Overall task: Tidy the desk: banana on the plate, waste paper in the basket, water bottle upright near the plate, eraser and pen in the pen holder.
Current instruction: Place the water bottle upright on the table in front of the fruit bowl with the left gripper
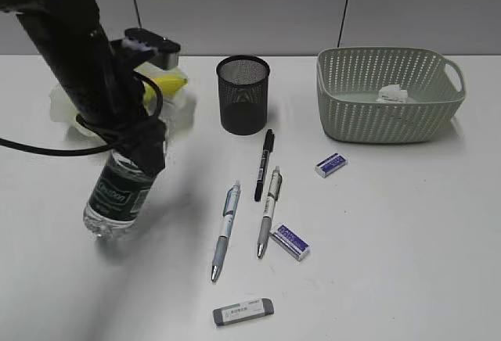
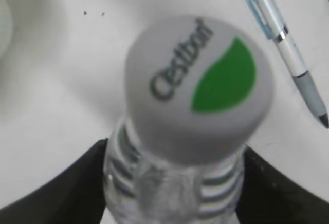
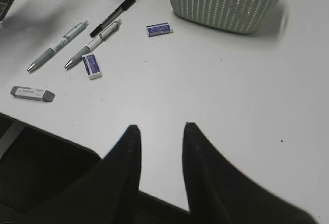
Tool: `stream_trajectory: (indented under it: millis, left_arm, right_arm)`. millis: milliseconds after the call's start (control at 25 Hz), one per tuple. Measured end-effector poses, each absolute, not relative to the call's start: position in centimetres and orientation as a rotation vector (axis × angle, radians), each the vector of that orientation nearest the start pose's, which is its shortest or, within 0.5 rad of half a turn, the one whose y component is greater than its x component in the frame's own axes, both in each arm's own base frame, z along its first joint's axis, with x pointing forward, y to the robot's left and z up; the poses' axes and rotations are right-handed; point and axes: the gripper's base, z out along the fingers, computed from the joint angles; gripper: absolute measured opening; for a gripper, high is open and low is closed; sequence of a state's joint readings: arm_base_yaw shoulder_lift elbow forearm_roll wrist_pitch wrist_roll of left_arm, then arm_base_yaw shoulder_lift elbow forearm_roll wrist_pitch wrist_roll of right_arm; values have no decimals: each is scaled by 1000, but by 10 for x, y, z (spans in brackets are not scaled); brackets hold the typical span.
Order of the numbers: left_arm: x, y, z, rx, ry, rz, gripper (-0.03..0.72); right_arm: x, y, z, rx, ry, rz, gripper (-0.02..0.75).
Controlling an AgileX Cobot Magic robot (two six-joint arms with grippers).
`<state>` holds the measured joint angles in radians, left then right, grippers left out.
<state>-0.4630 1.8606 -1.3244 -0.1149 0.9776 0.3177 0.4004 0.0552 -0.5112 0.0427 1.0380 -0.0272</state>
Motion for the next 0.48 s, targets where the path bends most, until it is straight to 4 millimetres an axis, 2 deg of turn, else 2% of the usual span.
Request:
stream_trajectory:
  millis: [160,360,480]
  left_arm:
    - [316,-170,224,1016,2750,-214,503]
    - [287,-155,222,956,2666,-217,503]
    - [269,-145,226,859,2535,-238,503]
  right_arm:
    - [2,4,282,-441,2029,281,237]
    - [2,4,282,-440,2030,280,237]
    - [2,4,282,-440,2030,280,237]
